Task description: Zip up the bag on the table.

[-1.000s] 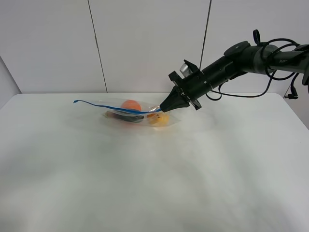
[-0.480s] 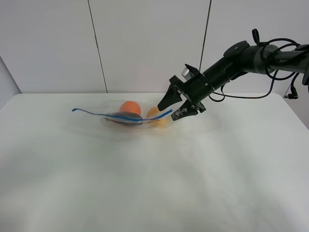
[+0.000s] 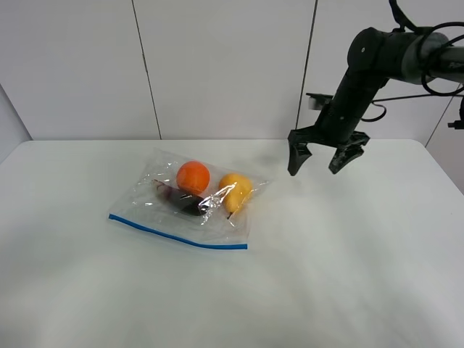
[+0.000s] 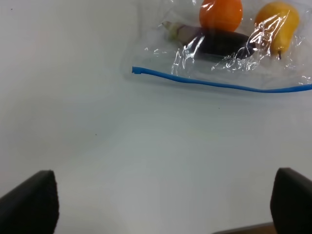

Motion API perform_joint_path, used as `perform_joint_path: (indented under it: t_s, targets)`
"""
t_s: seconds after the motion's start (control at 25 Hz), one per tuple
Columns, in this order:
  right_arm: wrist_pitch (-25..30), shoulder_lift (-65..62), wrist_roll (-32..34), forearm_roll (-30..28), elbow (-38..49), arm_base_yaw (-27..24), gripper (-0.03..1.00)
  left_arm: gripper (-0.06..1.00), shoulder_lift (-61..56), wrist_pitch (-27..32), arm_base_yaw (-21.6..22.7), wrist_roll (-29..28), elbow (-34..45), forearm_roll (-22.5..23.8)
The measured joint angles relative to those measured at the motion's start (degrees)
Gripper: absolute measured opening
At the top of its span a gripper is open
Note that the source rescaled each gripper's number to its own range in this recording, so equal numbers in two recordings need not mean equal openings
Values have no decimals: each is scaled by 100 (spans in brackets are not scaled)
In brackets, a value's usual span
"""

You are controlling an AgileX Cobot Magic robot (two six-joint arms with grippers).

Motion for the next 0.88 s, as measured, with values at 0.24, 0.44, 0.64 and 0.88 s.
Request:
perform_joint_path:
  t_s: [0.24, 0.44, 0.64, 0.88]
  targets:
    - [0, -111, 209, -784, -12, -90, 100, 100, 0, 0, 0, 0, 0, 0]
    - [-5, -375, 250, -775, 201, -404, 100, 100, 0, 0, 128, 0, 0, 0]
    - [-5, -1061, 249, -776, 1002, -463, 100, 100, 0, 0, 188, 0, 0, 0]
    - [1, -2279, 249, -810, 2560, -463, 100, 100, 0, 0, 188, 0, 0, 0]
